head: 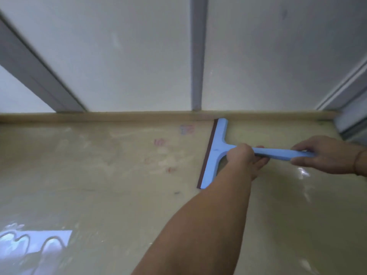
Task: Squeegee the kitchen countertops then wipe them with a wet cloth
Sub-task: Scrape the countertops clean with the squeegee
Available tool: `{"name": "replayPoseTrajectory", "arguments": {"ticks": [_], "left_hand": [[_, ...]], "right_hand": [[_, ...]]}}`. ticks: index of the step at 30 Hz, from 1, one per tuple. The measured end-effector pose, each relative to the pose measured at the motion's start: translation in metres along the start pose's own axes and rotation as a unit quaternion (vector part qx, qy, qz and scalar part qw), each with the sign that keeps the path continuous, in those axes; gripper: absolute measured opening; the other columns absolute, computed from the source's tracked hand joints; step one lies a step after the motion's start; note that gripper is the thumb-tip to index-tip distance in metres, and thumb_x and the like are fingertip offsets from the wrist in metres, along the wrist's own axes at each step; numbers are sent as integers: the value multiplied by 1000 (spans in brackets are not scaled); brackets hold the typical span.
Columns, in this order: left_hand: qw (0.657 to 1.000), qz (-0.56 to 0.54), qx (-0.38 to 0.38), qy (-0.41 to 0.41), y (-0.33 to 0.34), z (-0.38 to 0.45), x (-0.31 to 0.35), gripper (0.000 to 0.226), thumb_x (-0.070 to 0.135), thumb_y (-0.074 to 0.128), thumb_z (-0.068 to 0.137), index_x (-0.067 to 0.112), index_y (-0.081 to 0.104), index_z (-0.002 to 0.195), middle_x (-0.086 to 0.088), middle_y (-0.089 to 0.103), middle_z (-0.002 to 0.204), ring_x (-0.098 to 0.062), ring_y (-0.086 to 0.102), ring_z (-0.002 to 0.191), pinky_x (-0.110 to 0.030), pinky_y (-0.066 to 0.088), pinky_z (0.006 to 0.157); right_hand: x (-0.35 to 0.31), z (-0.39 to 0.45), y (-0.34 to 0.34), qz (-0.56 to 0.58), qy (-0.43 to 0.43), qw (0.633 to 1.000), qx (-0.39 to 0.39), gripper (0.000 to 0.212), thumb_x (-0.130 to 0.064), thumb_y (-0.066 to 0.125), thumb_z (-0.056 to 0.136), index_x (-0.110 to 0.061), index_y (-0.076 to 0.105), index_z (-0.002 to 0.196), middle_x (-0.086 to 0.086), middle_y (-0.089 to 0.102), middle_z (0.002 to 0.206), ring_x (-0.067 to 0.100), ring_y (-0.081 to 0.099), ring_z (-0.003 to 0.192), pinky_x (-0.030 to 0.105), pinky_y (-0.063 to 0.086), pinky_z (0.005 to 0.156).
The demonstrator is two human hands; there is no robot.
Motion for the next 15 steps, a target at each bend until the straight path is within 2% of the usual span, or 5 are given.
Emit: {"name": "replayPoseTrajectory", "arguments": {"ticks": [4,6,10,12,15], "left_hand": [[997,51,-48,-17,49,3,-37,34,9,25,100,5,36,131,-12,60,83,-22,60,70,-32,54,47],[995,78,-62,-22,69,5,-52,38,9,24,100,4,34,136,-13,59,83,-22,60,70,-31,54,44],[988,124,-90,-32,106,5,-74,33,7,22,101,5,37,130,-14,57,81,-23,57,69,-30,51,37],[985,141,-90,-29,116,8,-82,32,7,23,101,4,37,129,-13,56,80,-23,57,67,-30,50,35],[981,164,-94,-39,120,11,-92,21,11,25,102,3,44,107,-14,58,81,-22,58,69,-31,51,38]], "right_hand": [[50,-36,0,22,56,998,-2,30,-49,66,83,-21,75,92,-8,67,72,12,62,70,33,48,67],[73,-53,1,16,86,996,3,21,-37,68,86,-18,74,92,-3,66,72,15,61,69,34,46,67],[109,-84,-2,10,136,991,19,28,-40,64,88,-16,73,98,0,64,78,19,59,74,35,46,69],[117,-94,2,7,149,989,22,32,-43,60,89,-14,72,97,8,67,84,25,60,77,38,48,73],[122,-103,6,18,161,986,38,32,-41,59,91,-11,70,97,12,66,87,27,59,78,37,45,71]]}}
Point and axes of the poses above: each hand's wrist, its own z-axis towards the middle knuckle, its own y-axis out of the palm, x = y × z, the point moved 10 cm from there along z, towards the middle knuckle
